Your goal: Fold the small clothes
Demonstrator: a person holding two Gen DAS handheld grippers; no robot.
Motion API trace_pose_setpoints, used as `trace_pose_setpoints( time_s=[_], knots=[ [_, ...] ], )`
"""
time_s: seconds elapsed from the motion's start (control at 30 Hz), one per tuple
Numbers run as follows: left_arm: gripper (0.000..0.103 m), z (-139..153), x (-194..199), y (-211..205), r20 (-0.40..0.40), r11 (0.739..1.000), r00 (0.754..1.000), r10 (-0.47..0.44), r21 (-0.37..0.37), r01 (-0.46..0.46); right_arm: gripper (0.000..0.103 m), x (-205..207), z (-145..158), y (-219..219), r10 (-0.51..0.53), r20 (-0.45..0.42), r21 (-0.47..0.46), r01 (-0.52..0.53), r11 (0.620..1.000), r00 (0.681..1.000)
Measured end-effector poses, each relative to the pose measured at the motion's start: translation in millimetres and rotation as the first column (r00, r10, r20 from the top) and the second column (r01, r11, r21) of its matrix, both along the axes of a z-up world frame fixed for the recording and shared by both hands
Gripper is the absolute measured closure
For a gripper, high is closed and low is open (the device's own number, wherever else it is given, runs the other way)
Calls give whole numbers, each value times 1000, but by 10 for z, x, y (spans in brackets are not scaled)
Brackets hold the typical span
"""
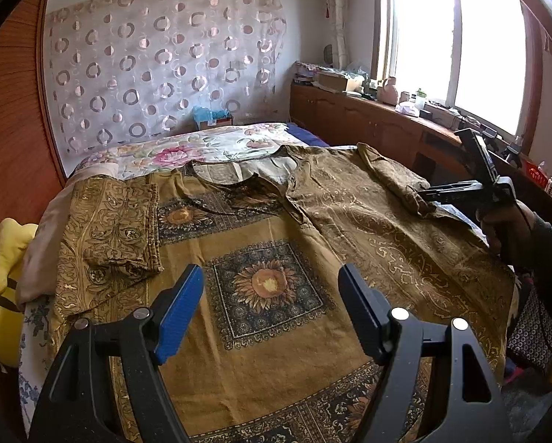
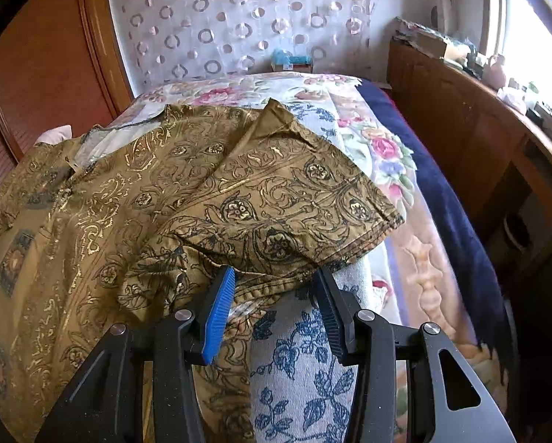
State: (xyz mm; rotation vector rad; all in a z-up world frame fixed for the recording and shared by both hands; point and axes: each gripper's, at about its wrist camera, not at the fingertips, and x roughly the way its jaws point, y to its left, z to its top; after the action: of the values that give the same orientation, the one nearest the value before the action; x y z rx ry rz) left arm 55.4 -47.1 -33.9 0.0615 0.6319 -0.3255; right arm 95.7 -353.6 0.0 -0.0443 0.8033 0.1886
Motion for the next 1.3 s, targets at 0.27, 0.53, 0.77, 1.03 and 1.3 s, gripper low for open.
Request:
trace_pose_setpoints(
  time_s=[0.27, 0.53, 0.77, 1.03, 1.3],
  knots=[
    [27, 6, 3, 29, 2, 1000, 1000, 8, -2, -8, 94, 154, -74, 30, 68, 1, 19, -68, 997, 998],
    [27, 36, 7, 113, 8, 999, 999, 32, -11, -32, 97, 67, 185, 97, 60, 135, -47, -54, 997, 989],
    [27, 35, 6, 155, 10, 999, 999, 45, -17, -45, 97, 31, 462, 595, 187, 211, -89, -172, 981, 959],
    [27, 39, 2, 209, 15, 998, 998, 55, -22, -55, 58, -92, 403, 902, 282, 203, -69, -273, 959, 938],
    [27, 23, 57, 303, 8, 996, 997, 80, -30, -80, 57, -1, 277, 576, 167, 181, -84, -154, 985, 969]
  ],
)
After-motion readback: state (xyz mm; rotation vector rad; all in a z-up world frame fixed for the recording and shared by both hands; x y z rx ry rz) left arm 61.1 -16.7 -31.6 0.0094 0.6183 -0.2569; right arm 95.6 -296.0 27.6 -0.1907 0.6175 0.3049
